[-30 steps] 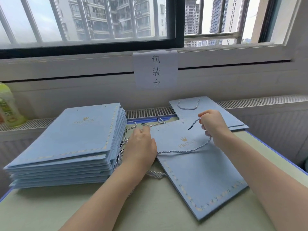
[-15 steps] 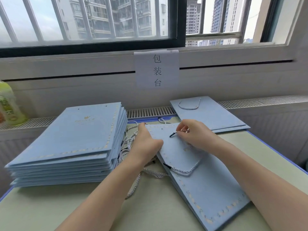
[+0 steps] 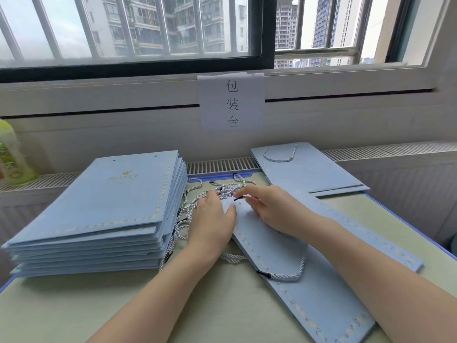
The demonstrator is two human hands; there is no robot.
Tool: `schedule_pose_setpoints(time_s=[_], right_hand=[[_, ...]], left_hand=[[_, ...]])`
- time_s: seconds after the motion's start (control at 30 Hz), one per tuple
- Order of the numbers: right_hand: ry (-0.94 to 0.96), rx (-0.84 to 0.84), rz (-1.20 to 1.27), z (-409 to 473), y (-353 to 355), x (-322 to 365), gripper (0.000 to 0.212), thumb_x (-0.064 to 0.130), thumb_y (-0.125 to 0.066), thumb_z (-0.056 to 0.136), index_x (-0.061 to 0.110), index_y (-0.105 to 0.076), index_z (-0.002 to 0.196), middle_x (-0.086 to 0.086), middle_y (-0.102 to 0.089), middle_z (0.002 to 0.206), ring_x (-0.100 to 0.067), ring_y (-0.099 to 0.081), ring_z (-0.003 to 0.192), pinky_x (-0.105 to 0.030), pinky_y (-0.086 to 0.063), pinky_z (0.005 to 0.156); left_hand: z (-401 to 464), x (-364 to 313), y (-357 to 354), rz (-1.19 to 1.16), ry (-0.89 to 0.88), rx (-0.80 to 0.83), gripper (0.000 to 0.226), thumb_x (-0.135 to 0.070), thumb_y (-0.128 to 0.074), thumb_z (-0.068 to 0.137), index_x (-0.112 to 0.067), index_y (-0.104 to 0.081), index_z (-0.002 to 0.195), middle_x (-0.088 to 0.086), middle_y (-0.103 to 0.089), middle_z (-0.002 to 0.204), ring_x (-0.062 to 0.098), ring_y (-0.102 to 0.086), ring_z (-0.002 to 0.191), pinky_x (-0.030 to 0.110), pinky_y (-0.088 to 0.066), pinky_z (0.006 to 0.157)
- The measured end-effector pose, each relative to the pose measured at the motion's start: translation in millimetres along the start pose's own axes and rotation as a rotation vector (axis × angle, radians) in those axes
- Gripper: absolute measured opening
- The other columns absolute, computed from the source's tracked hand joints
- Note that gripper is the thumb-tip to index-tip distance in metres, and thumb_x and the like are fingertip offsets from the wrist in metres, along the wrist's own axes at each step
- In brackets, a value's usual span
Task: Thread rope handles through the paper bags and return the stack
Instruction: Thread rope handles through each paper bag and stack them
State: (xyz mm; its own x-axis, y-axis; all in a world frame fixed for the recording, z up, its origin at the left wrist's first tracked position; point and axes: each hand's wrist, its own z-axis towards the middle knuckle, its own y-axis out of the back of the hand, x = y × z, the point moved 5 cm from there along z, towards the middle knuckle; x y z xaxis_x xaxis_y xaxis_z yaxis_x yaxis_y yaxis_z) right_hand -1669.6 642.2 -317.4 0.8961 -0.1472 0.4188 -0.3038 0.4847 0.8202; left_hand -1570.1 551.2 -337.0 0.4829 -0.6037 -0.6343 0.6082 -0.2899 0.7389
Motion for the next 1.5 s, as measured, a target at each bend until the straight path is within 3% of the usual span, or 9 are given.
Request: schedule_pose_setpoints(time_s=[0.1, 0.3, 0.43, 0.7, 1.0, 1.1, 1.3, 1.4, 1.5], right_hand=[[0.011, 0.016, -0.014, 1, -3, -1, 0.021, 0.016, -0.049, 0.096, 0.018, -0.067, 0.106, 0.000, -0.068, 0.101, -0.018, -0.059, 0.089, -0.032, -0.045, 0.082], [0.038, -0.073, -0.046, 2, 0, 1, 0.012, 0.020, -0.058, 0.090, 0.013, -0.067, 0.093, -0.001, -0.064, 0.089, -0.010, -0.047, 0.076, -0.025, -0.040, 0.073], [0.015, -0.098, -0.093, 2, 2, -1, 0.010, 0.020, -0.058, 0.089, 0.013, -0.064, 0.088, 0.002, -0.058, 0.085, -0.013, -0.047, 0.076, -0.032, -0.045, 0.073], [0.055, -0.114, -0.139, 1, 4, 4, 0.008, 0.022, -0.056, 0.090, 0.016, -0.061, 0.088, 0.004, -0.056, 0.091, -0.018, -0.052, 0.080, -0.035, -0.046, 0.073], [0.064, -0.134, 0.071, 6, 5, 4, 0.006, 0.013, -0.068, 0.084, 0.011, -0.064, 0.080, 0.009, -0.053, 0.076, -0.011, -0.050, 0.070, -0.023, -0.042, 0.068], [0.064, -0.152, 0.128, 6, 6, 2, 0.007, 0.010, -0.068, 0.083, 0.014, -0.064, 0.079, 0.008, -0.055, 0.080, -0.013, -0.052, 0.072, -0.023, -0.044, 0.069], [0.057, -0.262, 0.112, 6, 14, 5, 0.038, 0.016, -0.068, 0.085, 0.017, -0.052, 0.119, 0.010, -0.040, 0.113, -0.008, -0.050, 0.070, -0.009, -0.041, 0.071], [0.098, -0.235, 0.071, 7, 17, 10, 0.030, 0.014, -0.067, 0.085, 0.013, -0.058, 0.113, 0.008, -0.047, 0.104, -0.001, -0.047, 0.070, -0.016, -0.037, 0.069], [0.105, -0.236, 0.059, 7, 18, 12, 0.022, 0.008, -0.067, 0.083, 0.007, -0.059, 0.103, 0.008, -0.044, 0.094, 0.006, -0.044, 0.074, -0.008, -0.034, 0.070]], left_hand=[[2, 3, -2, 0.027, -0.013, -0.004, 0.043, -0.035, -0.049, 0.094, -0.012, -0.046, 0.130, 0.010, -0.050, 0.132, 0.026, -0.043, 0.123, 0.033, -0.034, 0.096], [4, 3, 0, 0.014, -0.019, -0.035, 0.037, -0.032, -0.051, 0.092, -0.017, -0.051, 0.125, 0.007, -0.053, 0.127, 0.024, -0.043, 0.122, 0.034, -0.034, 0.097], [5, 5, -3, -0.008, -0.007, -0.004, 0.039, -0.032, -0.052, 0.092, -0.018, -0.050, 0.128, 0.008, -0.051, 0.129, 0.025, -0.041, 0.125, 0.035, -0.034, 0.100], [5, -1, 6, -0.318, -0.012, 0.005, 0.024, -0.021, -0.061, 0.080, -0.022, -0.057, 0.104, 0.006, -0.054, 0.114, 0.028, -0.048, 0.114, 0.049, -0.043, 0.097], [3, -3, 12, -0.344, -0.067, -0.091, 0.018, -0.004, -0.060, 0.085, -0.013, -0.058, 0.100, 0.008, -0.057, 0.107, 0.027, -0.049, 0.111, 0.043, -0.041, 0.097], [-1, -10, 17, -0.329, -0.134, -0.126, 0.017, -0.003, -0.058, 0.087, -0.015, -0.056, 0.098, 0.001, -0.053, 0.102, 0.022, -0.044, 0.111, 0.032, -0.037, 0.095], [-9, -23, 27, -0.323, -0.300, -0.228, 0.023, 0.001, -0.059, 0.086, -0.021, -0.054, 0.091, -0.007, -0.052, 0.094, 0.017, -0.042, 0.102, 0.013, -0.033, 0.079], [-11, -26, 32, -0.345, -0.341, -0.261, 0.020, -0.002, -0.059, 0.087, -0.021, -0.055, 0.089, -0.016, -0.049, 0.087, 0.015, -0.042, 0.100, 0.007, -0.033, 0.079], [-8, -25, 31, -0.375, -0.335, -0.238, 0.011, -0.011, -0.053, 0.092, -0.019, -0.056, 0.085, -0.013, -0.054, 0.082, 0.018, -0.049, 0.095, 0.021, -0.043, 0.082]])
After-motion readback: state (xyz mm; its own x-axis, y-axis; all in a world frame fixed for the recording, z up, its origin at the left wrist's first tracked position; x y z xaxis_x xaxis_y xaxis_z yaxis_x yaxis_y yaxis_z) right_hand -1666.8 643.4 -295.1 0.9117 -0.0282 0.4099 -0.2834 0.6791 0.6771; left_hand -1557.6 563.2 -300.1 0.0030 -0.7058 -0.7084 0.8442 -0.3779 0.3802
